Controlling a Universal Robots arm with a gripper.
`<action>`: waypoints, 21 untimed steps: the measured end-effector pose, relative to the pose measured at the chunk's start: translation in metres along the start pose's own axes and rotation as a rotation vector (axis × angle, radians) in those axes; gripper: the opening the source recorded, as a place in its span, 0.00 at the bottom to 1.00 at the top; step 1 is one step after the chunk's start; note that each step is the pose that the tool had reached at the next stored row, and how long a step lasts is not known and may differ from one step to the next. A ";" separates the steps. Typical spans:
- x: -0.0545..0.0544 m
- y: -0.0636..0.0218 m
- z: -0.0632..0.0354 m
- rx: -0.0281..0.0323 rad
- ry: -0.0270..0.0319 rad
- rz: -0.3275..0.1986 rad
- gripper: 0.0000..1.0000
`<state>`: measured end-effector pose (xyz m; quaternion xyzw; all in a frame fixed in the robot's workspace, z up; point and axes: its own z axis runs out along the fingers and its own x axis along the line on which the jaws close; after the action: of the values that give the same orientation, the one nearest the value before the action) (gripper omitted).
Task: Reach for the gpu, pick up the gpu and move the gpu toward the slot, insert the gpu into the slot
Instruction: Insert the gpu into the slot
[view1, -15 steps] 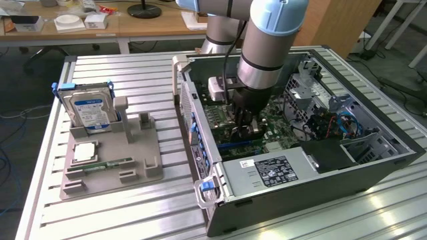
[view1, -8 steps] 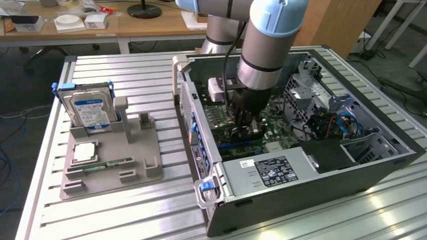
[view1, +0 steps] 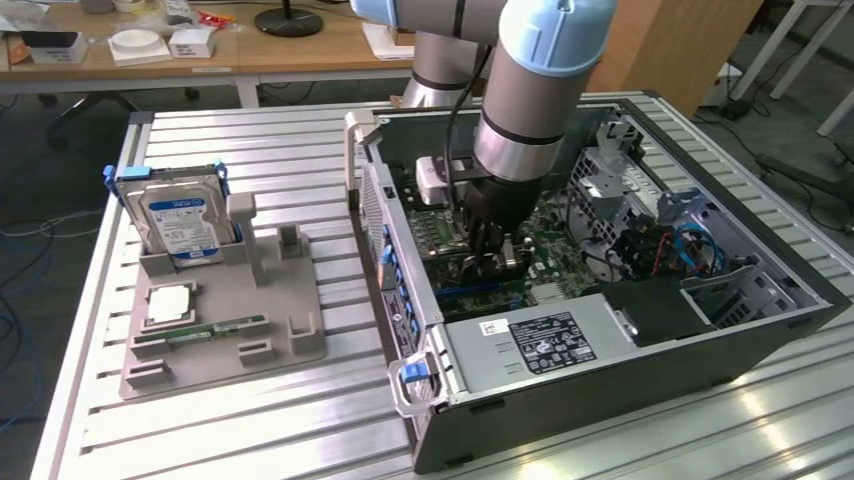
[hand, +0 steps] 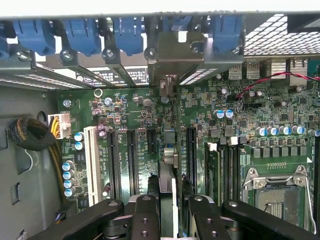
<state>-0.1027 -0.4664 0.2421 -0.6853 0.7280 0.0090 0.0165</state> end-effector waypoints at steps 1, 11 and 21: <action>0.000 0.0000 0.0000 -0.0001 0.0000 0.000 0.27; -0.003 0.0002 0.0009 -0.0003 -0.0001 -0.008 0.27; -0.003 0.0022 0.0014 0.0000 -0.0003 -0.008 0.27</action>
<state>-0.1048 -0.4636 0.2408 -0.6881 0.7254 0.0091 0.0167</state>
